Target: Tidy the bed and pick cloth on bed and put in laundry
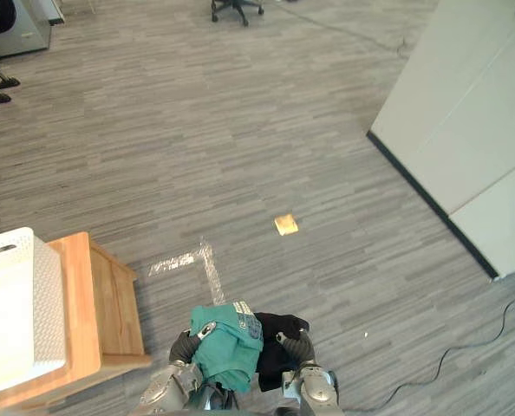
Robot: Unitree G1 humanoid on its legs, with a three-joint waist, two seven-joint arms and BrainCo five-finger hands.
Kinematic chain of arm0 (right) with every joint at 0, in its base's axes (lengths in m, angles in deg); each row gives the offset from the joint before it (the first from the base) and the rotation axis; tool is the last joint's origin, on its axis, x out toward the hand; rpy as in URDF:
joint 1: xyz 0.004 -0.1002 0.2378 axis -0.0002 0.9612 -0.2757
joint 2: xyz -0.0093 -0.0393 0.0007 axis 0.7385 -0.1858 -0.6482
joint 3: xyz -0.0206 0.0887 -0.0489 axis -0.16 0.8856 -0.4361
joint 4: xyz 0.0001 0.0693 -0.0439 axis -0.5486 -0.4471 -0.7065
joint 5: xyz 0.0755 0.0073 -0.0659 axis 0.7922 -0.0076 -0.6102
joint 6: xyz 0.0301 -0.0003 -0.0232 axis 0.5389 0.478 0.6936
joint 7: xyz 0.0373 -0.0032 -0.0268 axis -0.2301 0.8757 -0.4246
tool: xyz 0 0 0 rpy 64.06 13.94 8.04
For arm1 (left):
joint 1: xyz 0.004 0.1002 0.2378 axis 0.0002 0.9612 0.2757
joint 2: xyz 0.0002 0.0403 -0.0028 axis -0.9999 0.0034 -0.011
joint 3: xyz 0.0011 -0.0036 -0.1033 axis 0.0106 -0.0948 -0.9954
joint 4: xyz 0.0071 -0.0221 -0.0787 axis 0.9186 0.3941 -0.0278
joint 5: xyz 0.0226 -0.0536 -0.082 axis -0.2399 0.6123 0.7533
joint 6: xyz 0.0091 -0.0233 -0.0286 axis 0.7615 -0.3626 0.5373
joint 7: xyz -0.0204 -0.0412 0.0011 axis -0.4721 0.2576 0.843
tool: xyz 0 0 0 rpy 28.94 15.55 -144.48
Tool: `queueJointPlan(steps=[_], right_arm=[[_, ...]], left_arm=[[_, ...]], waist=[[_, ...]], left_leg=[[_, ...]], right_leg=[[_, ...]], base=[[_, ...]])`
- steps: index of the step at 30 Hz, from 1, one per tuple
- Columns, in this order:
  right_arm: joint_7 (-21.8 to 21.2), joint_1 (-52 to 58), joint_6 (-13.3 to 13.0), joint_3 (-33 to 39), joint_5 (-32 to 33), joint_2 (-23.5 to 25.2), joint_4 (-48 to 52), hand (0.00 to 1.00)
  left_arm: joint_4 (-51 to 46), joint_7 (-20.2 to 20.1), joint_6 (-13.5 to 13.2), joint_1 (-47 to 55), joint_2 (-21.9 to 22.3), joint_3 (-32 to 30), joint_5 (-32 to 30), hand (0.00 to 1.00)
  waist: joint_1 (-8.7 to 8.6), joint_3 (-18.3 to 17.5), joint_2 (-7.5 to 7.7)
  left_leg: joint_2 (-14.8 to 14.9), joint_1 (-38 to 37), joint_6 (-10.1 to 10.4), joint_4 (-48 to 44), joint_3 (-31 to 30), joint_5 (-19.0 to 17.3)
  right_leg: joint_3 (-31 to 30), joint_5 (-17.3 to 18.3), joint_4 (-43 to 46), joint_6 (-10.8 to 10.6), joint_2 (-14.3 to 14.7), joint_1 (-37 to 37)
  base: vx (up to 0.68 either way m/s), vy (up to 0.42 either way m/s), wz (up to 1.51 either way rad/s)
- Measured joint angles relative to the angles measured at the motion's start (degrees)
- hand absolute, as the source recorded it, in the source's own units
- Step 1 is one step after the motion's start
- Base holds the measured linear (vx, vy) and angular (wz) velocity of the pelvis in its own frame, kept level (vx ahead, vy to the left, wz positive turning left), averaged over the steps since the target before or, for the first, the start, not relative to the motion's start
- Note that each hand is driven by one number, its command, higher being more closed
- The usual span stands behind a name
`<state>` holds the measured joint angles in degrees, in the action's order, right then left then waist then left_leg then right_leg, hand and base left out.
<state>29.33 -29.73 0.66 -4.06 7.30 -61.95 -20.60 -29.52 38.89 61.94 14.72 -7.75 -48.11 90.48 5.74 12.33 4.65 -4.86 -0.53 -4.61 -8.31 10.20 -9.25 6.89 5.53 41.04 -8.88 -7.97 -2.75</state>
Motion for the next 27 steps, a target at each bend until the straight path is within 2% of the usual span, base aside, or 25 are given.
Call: queueJointPlan(steps=[1,2,3,5,6,8,9,10,11,12,13,14,15,16,17,18,19,20,21,22,23,24,25,26,27], right_arm=[[0.0,0.0,0.0,0.1,0.0,0.3,0.1,1.0],[0.1,0.8,0.0,0.1,0.0,0.3,0.1,1.0],[0.1,1.3,0.0,0.1,0.0,0.3,0.3,1.0],[0.1,1.4,0.0,0.1,0.0,0.4,1.1,1.0],[0.2,1.2,0.0,0.1,0.0,0.5,3.3,1.0],[0.1,0.8,0.0,0.0,0.0,0.6,4.7,1.0],[0.1,0.3,-0.1,0.0,0.0,0.6,5.2,1.0],[0.1,-0.4,-0.1,0.1,0.0,0.4,5.8,1.0],[0.1,-1.2,-0.1,0.1,0.0,0.2,6.1,1.0],[0.1,-1.7,-0.1,0.1,0.0,-0.1,6.3,1.0],[0.2,-2.2,0.0,0.0,0.0,-0.1,6.9,1.0],[0.2,-2.1,0.0,0.0,0.0,0.0,7.2,1.0],[0.2,-1.5,0.1,-0.1,0.0,0.2,8.0,1.0],[0.1,-1.0,0.4,-0.6,0.0,0.2,8.6,1.0],[0.2,-1.2,0.7,-0.3,0.0,-1.0,8.3,1.0],[0.2,-2.4,1.3,-0.1,0.0,-1.6,8.2,1.0],[0.2,-3.1,1.5,-0.1,0.0,-1.6,8.5,1.0],[-0.1,-3.4,1.5,-1.7,0.0,-1.4,9.4,1.0],[-0.3,-3.5,1.5,-3.0,-0.1,-1.4,9.4,1.0],[-0.6,-3.9,1.5,-5.4,-0.5,-1.1,9.7,1.0],[-0.7,-3.8,1.5,-6.2,-0.8,-1.1,10.3,1.0],[-0.9,-3.5,1.4,-7.4,-1.7,-1.4,11.6,1.0],[-1.0,-3.4,1.2,-8.9,-1.8,-1.6,12.3,1.0],[-1.0,-3.5,1.2,-9.4,-1.8,-1.7,12.3,1.0],[-1.0,-3.7,1.2,-9.5,-2.0,-1.6,12.3,1.0]], left_arm=[[0.2,0.0,0.1,0.0,-0.4,0.1,0.0,1.0],[0.5,0.2,0.3,0.0,-0.8,0.0,-0.1,1.0],[0.4,0.3,0.3,0.5,-0.9,-0.2,-0.1,1.0],[0.4,0.3,0.3,0.9,-1.1,-0.6,-0.2,1.0],[0.4,0.3,0.4,1.4,-1.2,-0.9,-0.2,1.0],[0.3,0.3,0.4,1.8,-1.1,-1.3,-0.2,1.0],[0.3,0.3,0.4,1.9,-1.1,-1.7,-0.2,1.0],[0.3,0.3,0.4,2.4,-0.9,-2.0,-0.3,1.0],[0.4,0.3,0.4,2.8,-0.4,-3.1,-0.3,1.0],[0.4,0.4,0.5,2.6,-0.2,-3.7,-0.3,1.0],[0.4,0.4,0.4,2.5,0.0,-5.1,-0.3,1.0],[0.3,0.5,0.4,2.6,0.0,-5.7,-0.3,1.0],[0.2,0.7,0.4,3.1,-0.1,-6.6,-0.3,1.0],[0.3,1.2,0.5,3.1,0.1,-7.4,-0.3,1.0],[1.0,1.3,0.7,2.6,1.6,-7.7,-0.2,1.0],[0.1,1.2,0.6,2.7,2.4,-8.1,-0.3,1.0],[-0.4,1.1,0.3,2.8,3.0,-8.1,-0.3,1.0],[-0.4,1.1,0.0,3.7,3.8,-8.5,-0.3,1.0],[-0.4,1.1,0.0,4.4,4.0,-9.3,-0.3,1.0],[-1.1,1.1,0.1,6.0,4.8,-10.0,-0.3,1.0],[-1.5,1.2,0.1,6.5,4.9,-10.3,-0.2,1.0],[-1.6,1.2,0.2,6.9,5.3,-11.0,-0.2,1.0],[-3.2,1.2,0.3,7.1,5.4,-11.9,-0.1,1.0],[-3.7,1.2,0.3,7.1,5.3,-12.1,-0.1,1.0],[-4.1,1.2,0.0,6.7,5.1,-12.1,-0.1,1.0]], waist=[[-0.44,0.1,0.44],[-1.2,0.2,0.69],[-2.11,0.2,0.14],[-2.99,0.3,-0.99],[-3.21,0.5,-2.48],[-3.19,0.9,-3.3],[-3.19,1.0,-3.87],[-3.22,1.0,-5.24],[-3.2,0.7,-6.06],[-3.15,0.7,-6.43],[-2.8,0.6,-6.77],[-3.19,0.4,-6.38],[-3.4,-0.3,-4.8],[-3.55,0.1,-5.7],[-3.46,0.6,-8.04],[-2.95,0.5,-8.79],[-3.01,0.4,-9.13],[-2.99,0.2,-8.79],[-2.85,-0.2,-8.5],[-2.27,-0.5,-7.61],[-2.21,-0.4,-7.57],[-2.11,0.2,-8.8],[-1.55,0.6,-9.02],[-0.76,0.7,-9.19],[0.1,1.1,-9.44]], left_leg=[[-1.0,-1.2,-0.7,0.3,-1.3,-0.7],[-2.0,-3.5,-1.1,0.0,-3.0,-1.9],[-2.0,-5.6,-1.3,0.1,-5.1,-2.6],[-1.2,-8.2,-2.2,0.4,-9.9,-3.2],[0.3,-9.8,-2.5,0.4,-12.9,-3.4],[1.4,-11.2,-2.5,0.2,-14.4,-3.4],[2.2,-12.0,-1.7,-0.1,-15.2,-3.8],[4.0,-12.8,1.2,-0.7,-16.5,-5.5],[5.5,-13.3,4.4,-0.9,-17.5,-7.3],[6.4,-13.8,6.1,-0.9,-17.7,-8.3],[7.3,-14.6,8.6,-1.3,-18.8,-9.8],[7.4,-14.7,10.0,-1.8,-19.5,-10.6],[7.5,-15.6,12.1,-2.5,-20.8,-12.1],[8.9,-17.4,11.6,-3.8,-21.9,-13.9],[10.9,-17.4,11.5,-4.7,-22.0,-14.4],[11.9,-16.2,11.5,-5.4,-22.0,-13.6],[12.1,-14.9,10.5,-4.8,-22.7,-11.5],[13.3,-13.9,6.5,-7.9,-23.7,-6.9],[13.8,-13.3,5.8,-9.6,-24.1,-5.5],[14.1,-11.2,5.3,-15.3,-24.9,-2.9],[14.5,-9.2,5.4,-19.5,-24.9,-1.6],[16.1,-3.1,6.3,-30.7,-24.5,3.7],[18.3,2.1,8.4,-40.0,-21.9,10.1],[19.8,4.1,8.2,-43.9,-19.5,8.5],[21.4,7.3,7.1,-48.6,-15.0,4.5]], right_leg=[[0.0,-2.9,6.1,-0.6,-1.4,2.7],[0.6,-2.2,15.8,0.9,-3.5,6.5],[2.7,-0.5,19.8,3.2,-4.4,8.1],[6.1,3.1,21.6,5.4,-5.4,12.0],[8.7,5.5,17.2,7.2,-5.1,15.6],[10.0,6.8,11.6,6.9,-4.4,17.1],[9.7,6.8,6.0,6.9,-3.5,18.0],[8.3,6.3,-3.1,6.5,-1.1,18.9],[5.3,4.0,-13.4,5.7,1.6,20.4],[3.1,1.7,-18.8,6.0,2.5,20.9],[-1.2,-3.7,-29.2,5.0,3.3,21.3],[-3.7,-6.8,-34.2,4.2,3.1,21.4],[-8.4,-9.9,-40.3,3.6,2.2,20.8],[-9.9,-18.4,-38.5,2.4,2.6,19.8],[-8.6,-16.1,-35.9,4.6,4.6,19.9],[-7.9,-14.0,-31.3,5.4,5.0,21.0],[-8.0,-12.1,-27.3,5.7,5.1,21.9],[-5.7,-8.6,-22.5,6.0,5.3,21.2],[-4.7,-6.9,-21.6,6.3,5.4,20.4],[-2.6,-2.9,-21.9,7.5,5.7,18.1],[-1.2,-1.2,-23.4,8.1,6.0,16.1],[1.4,-0.8,-26.5,8.9,7.4,12.2],[3.1,-0.7,-30.3,10.1,8.7,8.1],[3.6,-0.5,-31.7,10.8,9.1,6.3],[4.7,0.0,-32.9,11.7,9.3,4.1]], base=[[0.4,0.139,0.73],[0.37,0.091,0.84],[0.48,0.102,1.17],[0.46,0.035,1.19],[0.41,0.002,0.96],[0.38,-0.017,0.85],[0.46,-0.057,0.91],[0.5,-0.097,0.91],[0.52,-0.117,0.77],[0.68,-0.22,0.77],[0.47,-0.169,0.74],[0.62,-0.281,1.12],[0.67,-0.382,1.28],[0.8,-0.438,1.12],[0.66,-0.344,0.84],[0.43,-0.235,0.58],[0.57,-0.339,0.96],[0.54,-0.337,0.91],[0.53,-0.303,0.99],[0.36,-0.192,0.67],[0.42,-0.224,0.88],[0.36,-0.203,0.86],[0.33,-0.189,0.76],[0.29,-0.185,0.43],[0.29,-0.162,0.32]])
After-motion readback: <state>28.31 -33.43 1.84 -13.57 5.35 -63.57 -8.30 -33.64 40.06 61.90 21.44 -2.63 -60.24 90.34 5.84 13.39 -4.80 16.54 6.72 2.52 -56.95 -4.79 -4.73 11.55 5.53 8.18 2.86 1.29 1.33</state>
